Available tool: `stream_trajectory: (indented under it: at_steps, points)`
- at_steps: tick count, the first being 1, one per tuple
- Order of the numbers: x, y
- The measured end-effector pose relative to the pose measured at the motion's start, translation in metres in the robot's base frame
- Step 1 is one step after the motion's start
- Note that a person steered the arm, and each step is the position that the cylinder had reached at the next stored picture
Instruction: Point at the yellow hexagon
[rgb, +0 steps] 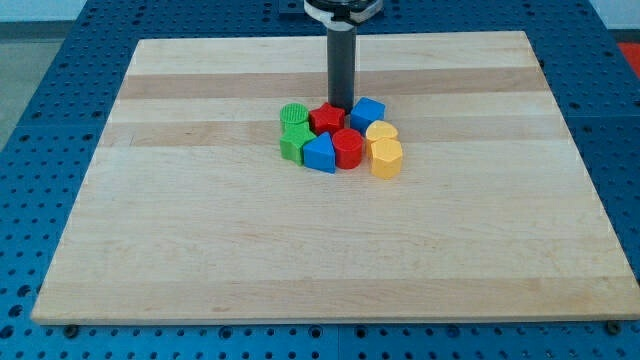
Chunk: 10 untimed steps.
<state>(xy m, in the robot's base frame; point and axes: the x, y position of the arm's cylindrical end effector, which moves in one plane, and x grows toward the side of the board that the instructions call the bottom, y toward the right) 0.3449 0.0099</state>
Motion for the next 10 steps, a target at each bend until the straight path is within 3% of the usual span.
stream_trajectory:
  at_steps: [1,3,4,5,7,10]
  points:
    - [-0.013,0.014]
    - [-0.019,0.101]
    - [-0.005,0.151]
    - [0.042,0.176]
    - [0.127,0.157]
    - [0.145,0.085]
